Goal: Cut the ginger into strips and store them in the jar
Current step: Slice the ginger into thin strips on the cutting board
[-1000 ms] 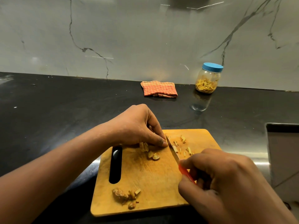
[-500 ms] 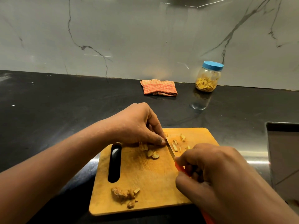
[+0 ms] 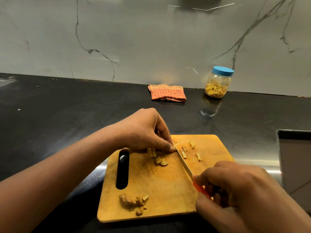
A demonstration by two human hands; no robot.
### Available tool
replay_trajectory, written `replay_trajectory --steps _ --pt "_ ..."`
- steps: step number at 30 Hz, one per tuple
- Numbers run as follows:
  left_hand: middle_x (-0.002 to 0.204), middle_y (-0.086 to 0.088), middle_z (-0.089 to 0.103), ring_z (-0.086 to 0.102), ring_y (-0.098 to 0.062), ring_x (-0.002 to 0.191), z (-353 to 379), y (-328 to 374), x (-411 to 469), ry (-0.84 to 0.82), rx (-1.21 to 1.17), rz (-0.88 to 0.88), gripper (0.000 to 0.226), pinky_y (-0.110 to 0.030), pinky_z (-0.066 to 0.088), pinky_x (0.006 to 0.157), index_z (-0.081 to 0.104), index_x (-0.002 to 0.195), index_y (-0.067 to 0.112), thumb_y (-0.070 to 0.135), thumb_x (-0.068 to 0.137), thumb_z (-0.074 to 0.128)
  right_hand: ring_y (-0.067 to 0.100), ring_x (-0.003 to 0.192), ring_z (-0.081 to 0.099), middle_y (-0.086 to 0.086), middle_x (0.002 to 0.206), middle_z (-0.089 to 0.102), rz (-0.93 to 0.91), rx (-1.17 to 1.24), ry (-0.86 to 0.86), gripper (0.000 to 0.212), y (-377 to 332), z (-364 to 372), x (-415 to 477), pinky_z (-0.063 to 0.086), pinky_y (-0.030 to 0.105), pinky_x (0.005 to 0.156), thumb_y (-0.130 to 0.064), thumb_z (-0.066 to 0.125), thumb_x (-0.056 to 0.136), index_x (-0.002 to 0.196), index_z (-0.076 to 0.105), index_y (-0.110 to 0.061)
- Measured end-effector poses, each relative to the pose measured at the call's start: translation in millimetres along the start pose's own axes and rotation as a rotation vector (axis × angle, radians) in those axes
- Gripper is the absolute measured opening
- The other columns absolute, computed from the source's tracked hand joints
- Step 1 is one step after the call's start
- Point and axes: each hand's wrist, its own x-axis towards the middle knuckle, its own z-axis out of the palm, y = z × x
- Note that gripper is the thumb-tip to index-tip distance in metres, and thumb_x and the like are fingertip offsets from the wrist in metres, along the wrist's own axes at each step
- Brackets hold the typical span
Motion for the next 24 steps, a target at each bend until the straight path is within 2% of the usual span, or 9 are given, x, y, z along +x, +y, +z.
replay_trajectory --steps 4,8,11,15,21,24 --pt "0.09 0.008 0.077 0.07 -0.007 0.089 -3 -2 -2 -0.023 -0.043 -0.017 0.014 -0.035 0.058 0.089 0.081 0.09 0.019 0.028 0.079 0.08 -0.001 0.041 0.043 -0.011 0.051 0.051 -0.018 -0.003 0.079 0.014 -2 -6 -8 0.04 0.014 0.04 -0.041 0.06 0.059 0.061 0.07 -0.032" --pt "0.093 0.005 0.077 0.071 -0.01 0.093 -8 -5 -3 -0.064 -0.078 -0.034 0.017 -0.036 0.057 0.092 0.08 0.096 0.018 0.028 0.083 0.076 -0.002 0.042 0.047 -0.016 0.052 0.052 -0.023 0.037 0.101 0.011 -4 -10 -4 0.04 0.01 0.044 -0.035 0.067 0.058 0.066 0.073 -0.031" --pt "0.095 0.001 0.077 0.071 -0.014 0.095 -13 -9 -3 -0.082 -0.117 -0.04 0.021 -0.036 0.057 0.092 0.079 0.099 0.016 0.03 0.085 0.073 -0.001 0.042 0.047 -0.014 0.051 0.052 -0.021 0.054 0.116 0.017 -7 -5 0 0.039 0.011 0.043 -0.04 0.059 0.061 0.066 0.072 -0.03" --pt "0.096 -0.001 0.077 0.072 -0.014 0.095 -16 -13 -2 -0.088 -0.163 -0.043 0.021 -0.027 0.056 0.086 0.078 0.1 0.013 0.028 0.086 0.07 -0.003 0.041 0.045 -0.012 0.05 0.053 -0.013 0.042 0.077 0.023 -7 5 5 0.038 0.008 0.043 -0.044 0.054 0.061 0.068 0.073 -0.032" --pt "0.095 0.005 0.077 0.071 -0.008 0.094 -13 -13 -1 -0.073 -0.133 -0.008 0.015 -0.022 0.055 0.084 0.079 0.097 0.017 0.024 0.084 0.075 -0.002 0.046 0.048 -0.017 0.053 0.051 0.02 0.087 0.086 0.024 -4 2 5 0.033 0.001 0.047 -0.045 0.056 0.063 0.072 0.074 -0.031" --pt "0.093 0.008 0.076 0.069 -0.004 0.093 -10 -10 -1 -0.056 -0.095 0.002 0.013 -0.025 0.053 0.088 0.08 0.094 0.02 0.025 0.082 0.078 0.0 0.053 0.055 -0.018 0.054 0.053 0.039 0.086 0.069 0.029 -2 -2 8 0.037 0.003 0.045 -0.047 0.054 0.064 0.076 0.075 -0.03"
